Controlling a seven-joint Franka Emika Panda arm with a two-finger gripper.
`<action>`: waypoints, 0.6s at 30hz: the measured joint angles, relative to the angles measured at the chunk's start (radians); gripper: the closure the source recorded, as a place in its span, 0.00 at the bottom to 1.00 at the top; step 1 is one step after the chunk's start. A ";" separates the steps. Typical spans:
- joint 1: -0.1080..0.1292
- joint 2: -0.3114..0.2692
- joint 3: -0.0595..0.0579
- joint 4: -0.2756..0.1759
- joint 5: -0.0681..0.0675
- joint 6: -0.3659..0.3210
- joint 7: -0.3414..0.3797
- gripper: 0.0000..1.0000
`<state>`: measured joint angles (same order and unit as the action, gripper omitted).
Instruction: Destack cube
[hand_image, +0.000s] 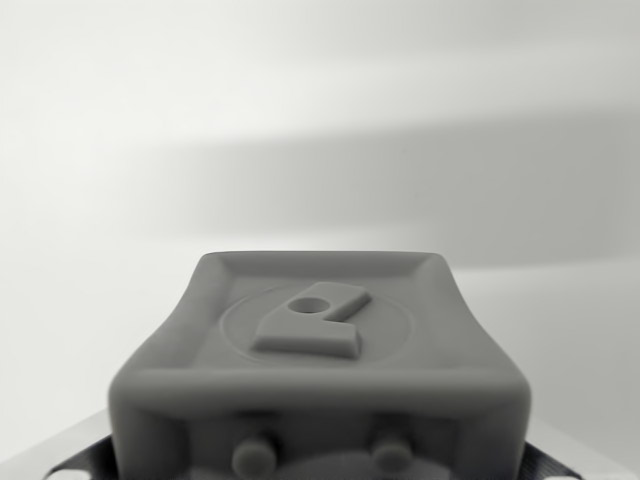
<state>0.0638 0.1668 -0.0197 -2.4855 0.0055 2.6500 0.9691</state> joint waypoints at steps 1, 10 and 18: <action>0.000 0.007 0.000 0.000 0.000 0.007 0.000 1.00; 0.000 0.095 0.000 0.006 0.001 0.083 0.000 1.00; 0.000 0.153 0.000 0.014 0.003 0.135 0.000 1.00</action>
<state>0.0639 0.3198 -0.0194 -2.4712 0.0088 2.7848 0.9691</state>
